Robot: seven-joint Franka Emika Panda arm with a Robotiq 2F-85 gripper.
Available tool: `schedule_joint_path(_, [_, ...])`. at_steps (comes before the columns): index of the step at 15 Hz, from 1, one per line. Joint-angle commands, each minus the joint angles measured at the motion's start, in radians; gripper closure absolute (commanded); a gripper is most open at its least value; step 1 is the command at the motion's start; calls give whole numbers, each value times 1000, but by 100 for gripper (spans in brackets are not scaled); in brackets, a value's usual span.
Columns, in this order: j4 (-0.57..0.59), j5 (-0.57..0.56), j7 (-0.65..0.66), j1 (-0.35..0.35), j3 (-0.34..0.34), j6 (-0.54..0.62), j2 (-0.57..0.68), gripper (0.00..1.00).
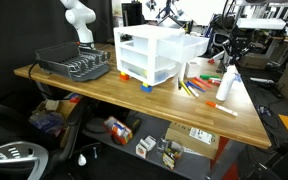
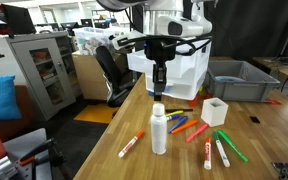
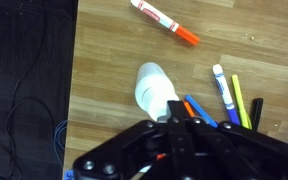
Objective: Pick up the white lid and place it on top of the white bottle.
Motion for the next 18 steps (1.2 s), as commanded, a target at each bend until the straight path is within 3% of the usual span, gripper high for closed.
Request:
schedule_joint_path(1, [-4, -18, 5, -4, 0, 20, 6, 100])
schedule_joint_path(18, [-9, -42, 10, -10, -22, 55, 30, 100])
